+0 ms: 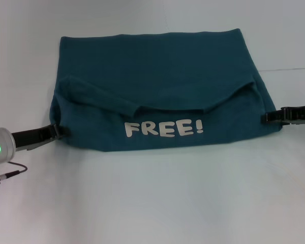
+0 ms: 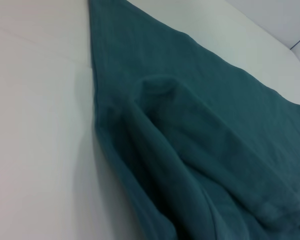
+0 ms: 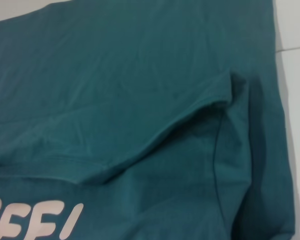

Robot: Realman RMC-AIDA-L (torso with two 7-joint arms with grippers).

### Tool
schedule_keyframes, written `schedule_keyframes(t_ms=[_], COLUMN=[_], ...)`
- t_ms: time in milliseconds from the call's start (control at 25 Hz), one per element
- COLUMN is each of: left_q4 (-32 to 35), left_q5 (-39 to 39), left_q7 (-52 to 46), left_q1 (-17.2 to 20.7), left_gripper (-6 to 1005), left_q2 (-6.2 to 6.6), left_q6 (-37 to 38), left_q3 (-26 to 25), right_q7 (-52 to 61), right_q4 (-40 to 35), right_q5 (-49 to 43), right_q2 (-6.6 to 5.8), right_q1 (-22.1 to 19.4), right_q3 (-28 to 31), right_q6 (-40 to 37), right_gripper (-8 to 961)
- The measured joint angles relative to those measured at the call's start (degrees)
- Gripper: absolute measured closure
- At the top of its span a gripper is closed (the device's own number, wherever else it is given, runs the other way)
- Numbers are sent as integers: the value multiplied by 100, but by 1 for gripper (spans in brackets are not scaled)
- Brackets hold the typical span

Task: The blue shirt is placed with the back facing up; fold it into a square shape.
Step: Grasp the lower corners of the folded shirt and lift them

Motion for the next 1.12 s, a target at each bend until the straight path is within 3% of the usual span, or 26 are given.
schedule_keyframes(t_ms=[320,760,1120], left_q4=[-9,7,11], left_q5=[0,-1,0], left_q7=[11,20,22], left_q1=[45,63,62], left_gripper=[960,960,961], left_q2=[-26,-39,-41], left_q6=[-13,7,13], left_q3=[0,-1,-1], right_q7=[-150,-59,-6], right_q4=[29,94,82], right_q5=[-6,28,34], right_q2=[173,152,108], right_q1=[-2,-35,-45], right_q3=[-92,-147,-55], right_q6=[330,291,157], right_gripper=[391,438,777])
